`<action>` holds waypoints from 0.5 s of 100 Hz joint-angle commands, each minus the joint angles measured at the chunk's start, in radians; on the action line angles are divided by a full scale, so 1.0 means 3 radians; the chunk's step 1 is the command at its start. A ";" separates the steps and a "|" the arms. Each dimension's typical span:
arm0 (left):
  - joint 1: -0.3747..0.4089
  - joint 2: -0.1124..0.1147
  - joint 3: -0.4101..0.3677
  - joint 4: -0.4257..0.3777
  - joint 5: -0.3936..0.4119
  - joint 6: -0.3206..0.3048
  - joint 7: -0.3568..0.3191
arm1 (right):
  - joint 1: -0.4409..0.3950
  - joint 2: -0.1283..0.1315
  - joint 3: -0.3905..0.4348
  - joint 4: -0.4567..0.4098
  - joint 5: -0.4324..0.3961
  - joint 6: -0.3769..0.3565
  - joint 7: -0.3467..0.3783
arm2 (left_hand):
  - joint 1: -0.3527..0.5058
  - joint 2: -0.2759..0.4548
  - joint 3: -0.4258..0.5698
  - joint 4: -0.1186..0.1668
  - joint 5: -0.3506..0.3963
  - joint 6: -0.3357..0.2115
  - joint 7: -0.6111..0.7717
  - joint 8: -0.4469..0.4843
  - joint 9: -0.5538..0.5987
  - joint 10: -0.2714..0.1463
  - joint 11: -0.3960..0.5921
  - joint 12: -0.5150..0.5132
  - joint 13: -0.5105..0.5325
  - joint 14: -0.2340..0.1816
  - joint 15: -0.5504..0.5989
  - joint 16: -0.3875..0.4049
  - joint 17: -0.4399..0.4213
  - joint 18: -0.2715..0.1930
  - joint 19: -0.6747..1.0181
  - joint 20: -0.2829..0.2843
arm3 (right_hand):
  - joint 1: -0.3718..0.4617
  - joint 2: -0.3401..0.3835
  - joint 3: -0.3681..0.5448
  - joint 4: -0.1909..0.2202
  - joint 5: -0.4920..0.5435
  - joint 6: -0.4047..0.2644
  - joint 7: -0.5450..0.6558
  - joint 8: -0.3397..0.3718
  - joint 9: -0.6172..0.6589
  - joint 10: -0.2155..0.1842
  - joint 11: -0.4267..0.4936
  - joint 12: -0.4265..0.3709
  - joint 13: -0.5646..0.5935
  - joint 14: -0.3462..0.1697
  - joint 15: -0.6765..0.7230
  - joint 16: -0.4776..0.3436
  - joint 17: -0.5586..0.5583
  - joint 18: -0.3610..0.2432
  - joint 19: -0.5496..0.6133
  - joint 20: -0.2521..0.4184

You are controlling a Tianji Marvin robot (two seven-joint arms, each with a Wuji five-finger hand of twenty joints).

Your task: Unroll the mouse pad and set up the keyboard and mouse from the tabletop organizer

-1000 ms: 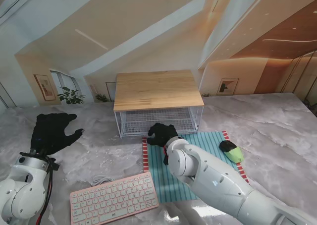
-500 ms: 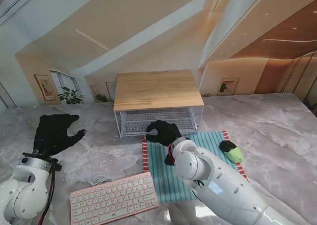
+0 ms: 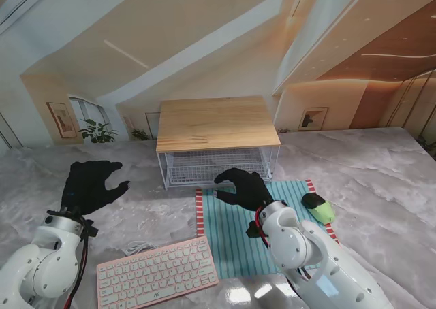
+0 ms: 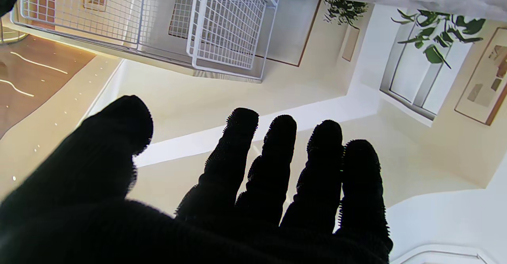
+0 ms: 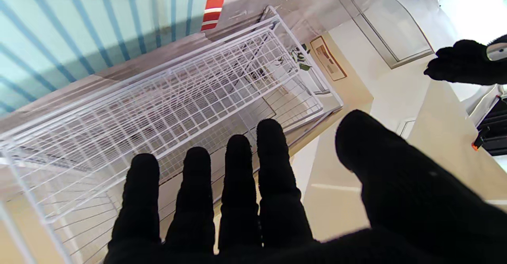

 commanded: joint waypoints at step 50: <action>-0.0120 -0.0027 0.0338 0.0183 -0.0222 -0.0025 -0.0132 | -0.0394 0.0128 0.0308 -0.0225 -0.0319 -0.0147 0.0071 | 0.0006 0.0097 -0.0018 -0.0062 0.0016 0.0021 -0.0120 -0.0082 -0.0138 -0.0081 -0.0067 -0.0083 -0.0189 -0.0095 -0.0093 -0.0071 -0.0088 -0.0113 -0.0139 -0.0065 | -0.0074 0.0029 -0.0164 0.0032 0.0019 -0.0125 -0.0125 0.0008 0.0070 0.0005 -0.0092 -0.0047 0.0090 -0.0047 -0.0126 -0.0071 -0.0074 -0.0075 -0.0104 -0.0041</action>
